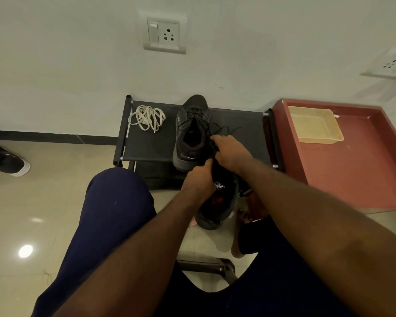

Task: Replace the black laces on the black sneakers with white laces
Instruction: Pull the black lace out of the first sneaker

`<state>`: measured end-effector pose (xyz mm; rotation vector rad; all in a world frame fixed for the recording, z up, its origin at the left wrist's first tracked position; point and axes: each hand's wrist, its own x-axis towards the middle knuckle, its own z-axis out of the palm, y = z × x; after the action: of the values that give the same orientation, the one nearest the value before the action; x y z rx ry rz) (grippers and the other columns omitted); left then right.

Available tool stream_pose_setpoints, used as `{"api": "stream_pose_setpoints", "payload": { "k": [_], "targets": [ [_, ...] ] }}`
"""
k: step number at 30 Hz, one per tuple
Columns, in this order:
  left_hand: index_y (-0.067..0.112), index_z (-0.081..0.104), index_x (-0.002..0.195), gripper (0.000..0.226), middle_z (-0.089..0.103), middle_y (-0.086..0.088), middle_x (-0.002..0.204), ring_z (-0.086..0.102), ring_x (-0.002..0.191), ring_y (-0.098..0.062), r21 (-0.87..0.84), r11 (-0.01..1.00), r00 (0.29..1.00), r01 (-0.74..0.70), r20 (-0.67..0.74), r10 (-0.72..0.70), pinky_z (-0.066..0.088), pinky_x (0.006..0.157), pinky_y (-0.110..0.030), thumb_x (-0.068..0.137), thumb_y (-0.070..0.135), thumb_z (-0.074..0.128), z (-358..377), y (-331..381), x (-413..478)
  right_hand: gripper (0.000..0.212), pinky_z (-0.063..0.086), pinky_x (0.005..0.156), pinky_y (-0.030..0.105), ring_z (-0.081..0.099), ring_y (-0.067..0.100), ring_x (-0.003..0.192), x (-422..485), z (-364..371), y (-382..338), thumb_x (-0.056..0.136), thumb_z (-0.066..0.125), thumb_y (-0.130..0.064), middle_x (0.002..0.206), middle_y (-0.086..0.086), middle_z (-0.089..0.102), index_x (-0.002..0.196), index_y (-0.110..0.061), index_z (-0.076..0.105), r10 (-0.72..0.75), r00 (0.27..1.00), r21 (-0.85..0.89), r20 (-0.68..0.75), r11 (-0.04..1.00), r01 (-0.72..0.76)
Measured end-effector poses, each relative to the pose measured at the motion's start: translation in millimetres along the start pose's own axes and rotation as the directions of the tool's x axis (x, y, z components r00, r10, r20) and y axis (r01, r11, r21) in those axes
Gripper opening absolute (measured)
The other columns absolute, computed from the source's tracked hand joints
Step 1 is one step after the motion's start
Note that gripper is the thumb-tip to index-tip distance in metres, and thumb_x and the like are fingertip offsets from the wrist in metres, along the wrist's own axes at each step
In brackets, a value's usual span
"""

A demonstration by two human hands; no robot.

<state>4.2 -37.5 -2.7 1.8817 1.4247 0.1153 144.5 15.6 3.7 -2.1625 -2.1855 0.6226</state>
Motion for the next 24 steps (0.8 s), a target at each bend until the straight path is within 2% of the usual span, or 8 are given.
{"api": "stream_pose_setpoints", "payload": {
  "k": [3,6,10,12,15,18,20,24],
  "targets": [
    [0.019,0.039,0.142,0.054,0.065,-0.016,0.114,0.062,0.103,-0.038,-0.013,1.0,1.0,-0.019,-0.008,0.019,0.052,0.086,-0.045,0.09,0.016,0.054,0.1,-0.5,-1.2,0.03,0.05,0.085,0.044,0.058,0.037,0.107,0.9,2.6,1.9,0.094,0.047,-0.012,0.116,0.018,0.062,0.12,-0.006,0.062,-0.044,0.997,-0.061,-0.059,0.997,0.04],
    [0.022,0.036,0.145,0.058,0.065,-0.016,0.114,0.063,0.102,-0.039,-0.014,1.0,1.0,-0.028,-0.001,0.028,0.053,0.086,-0.046,0.09,0.016,0.053,0.0,-1.6,-1.0,0.02,0.052,0.071,0.043,0.062,0.033,0.085,-2.4,6.5,1.9,0.094,0.048,-0.018,0.092,0.013,0.067,0.089,-0.008,0.066,0.043,0.982,0.018,-0.182,0.999,-0.041],
    [0.022,0.031,0.149,0.063,0.063,-0.019,0.118,0.061,0.105,-0.042,0.013,0.999,0.999,-0.034,0.009,0.034,0.051,0.087,-0.047,0.09,0.018,0.052,-3.8,-1.1,1.0,0.018,0.053,0.08,0.042,0.063,0.03,0.091,-1.7,17.7,1.1,0.097,0.049,-0.02,0.098,0.011,0.069,0.095,-0.008,0.063,0.455,0.848,0.436,-0.27,0.843,-0.314],
    [0.023,0.032,0.148,0.061,0.063,-0.019,0.118,0.061,0.105,-0.041,-0.006,1.0,1.0,-0.028,0.01,0.028,0.051,0.087,-0.047,0.091,0.02,0.051,-4.2,-0.7,0.2,0.016,0.053,0.084,0.041,0.063,0.03,0.099,0.4,18.5,2.1,0.097,0.049,-0.019,0.104,0.012,0.068,0.098,-0.01,0.062,0.536,0.815,0.53,-0.221,0.767,-0.361],
    [0.024,0.034,0.146,0.06,0.064,-0.015,0.115,0.063,0.103,-0.038,-0.022,1.0,1.0,-0.017,0.007,0.017,0.053,0.085,-0.046,0.089,0.018,0.053,-1.5,-0.7,0.1,0.023,0.052,0.09,0.042,0.062,0.032,0.106,0.4,10.4,4.9,0.095,0.046,-0.01,0.114,0.013,0.067,0.112,-0.014,0.061,0.396,0.909,0.44,-0.127,0.844,-0.307],
    [0.023,0.035,0.146,0.059,0.064,-0.014,0.115,0.062,0.103,-0.037,-0.022,1.0,1.0,-0.013,0.006,0.013,0.051,0.084,-0.044,0.09,0.016,0.054,-0.9,-0.3,1.2,0.046,0.049,0.097,0.041,0.058,0.034,0.116,0.1,-2.2,3.6,0.094,0.045,-0.007,0.13,0.014,0.062,0.137,-0.017,0.054,0.13,0.991,0.161,-0.009,0.979,-0.127],
    [0.023,0.035,0.146,0.057,0.065,-0.014,0.115,0.062,0.102,-0.037,-0.027,0.999,1.0,-0.016,0.004,0.017,0.05,0.083,-0.043,0.091,0.02,0.053,-1.4,0.5,1.5,0.04,0.047,0.097,0.04,0.057,0.032,0.117,1.8,-5.4,2.2,0.095,0.048,-0.011,0.131,0.012,0.062,0.134,-0.015,0.058,0.047,0.998,0.013,0.038,0.999,-0.048],
    [0.021,0.034,0.146,0.06,0.065,-0.014,0.114,0.063,0.101,-0.036,-0.016,1.0,1.0,-0.013,0.006,0.013,0.051,0.083,-0.045,0.09,0.016,0.056,0.4,-0.4,2.1,0.017,0.05,0.078,0.042,0.06,0.034,0.093,2.5,-6.3,-3.2,0.099,0.044,-0.014,0.108,0.016,0.066,0.102,-0.01,0.06,0.028,0.999,-0.102,0.02,0.994,-0.026]
  ]
}}
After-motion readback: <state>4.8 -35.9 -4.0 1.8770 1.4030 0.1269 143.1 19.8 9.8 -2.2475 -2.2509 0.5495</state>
